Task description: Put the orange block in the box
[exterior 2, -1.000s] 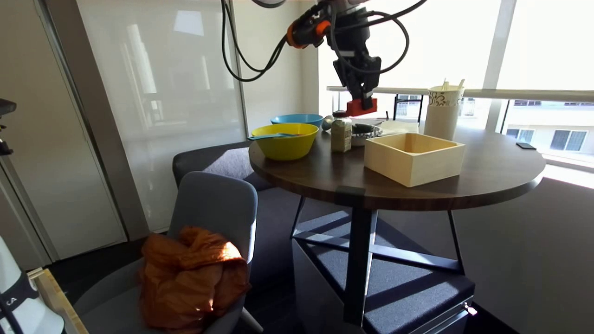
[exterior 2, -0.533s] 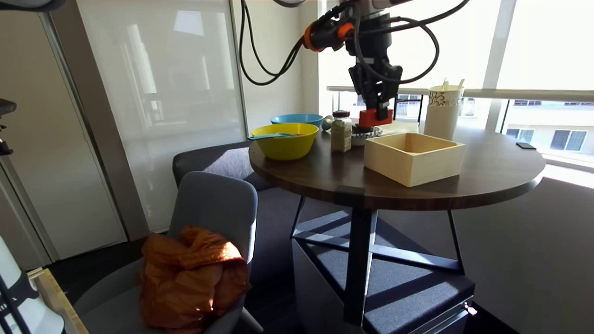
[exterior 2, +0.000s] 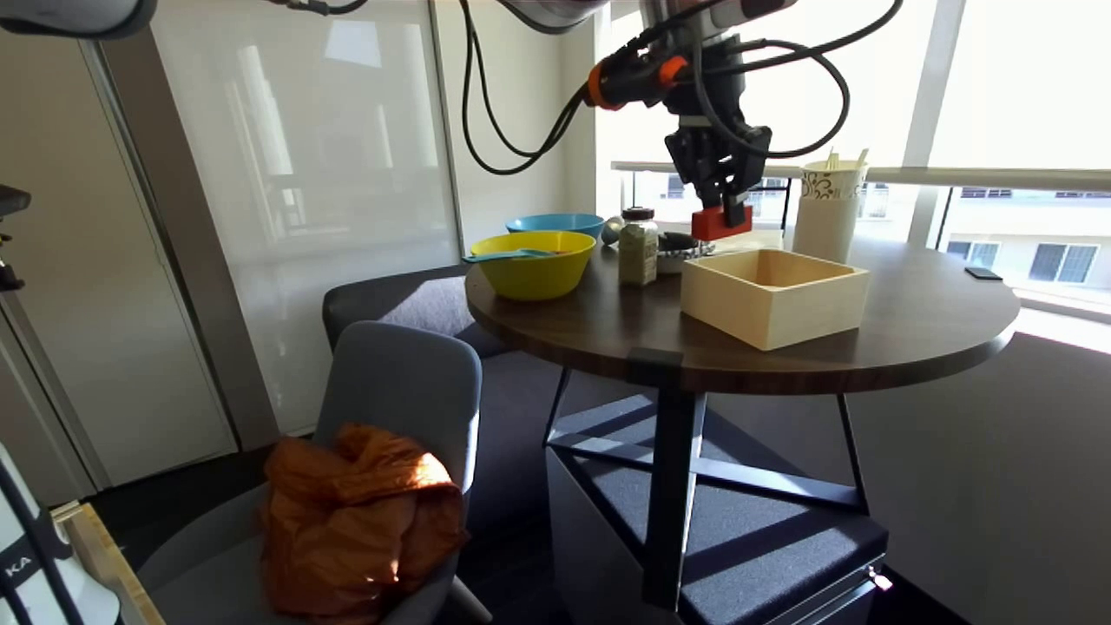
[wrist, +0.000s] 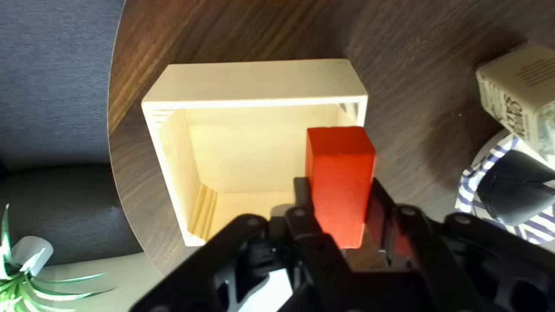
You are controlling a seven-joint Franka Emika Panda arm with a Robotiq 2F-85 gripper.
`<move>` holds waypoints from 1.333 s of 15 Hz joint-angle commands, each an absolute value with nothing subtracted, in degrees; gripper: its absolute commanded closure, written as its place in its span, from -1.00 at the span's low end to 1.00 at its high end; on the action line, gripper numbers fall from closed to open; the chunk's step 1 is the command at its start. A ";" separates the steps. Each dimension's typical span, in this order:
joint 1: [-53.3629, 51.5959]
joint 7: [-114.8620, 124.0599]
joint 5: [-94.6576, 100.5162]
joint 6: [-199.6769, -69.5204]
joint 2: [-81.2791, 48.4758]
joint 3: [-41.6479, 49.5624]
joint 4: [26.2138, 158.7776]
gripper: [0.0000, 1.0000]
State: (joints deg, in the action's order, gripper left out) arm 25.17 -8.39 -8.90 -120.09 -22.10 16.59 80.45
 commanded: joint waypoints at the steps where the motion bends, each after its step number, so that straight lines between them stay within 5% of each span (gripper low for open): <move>1: 27.45 -10.88 -9.63 -117.62 -28.00 15.17 72.69 0.83; 20: 33.76 -9.54 -8.78 -105.77 -42.12 12.25 54.29 0.83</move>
State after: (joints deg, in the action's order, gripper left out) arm 32.34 -10.13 -8.96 -108.84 -39.44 13.65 59.50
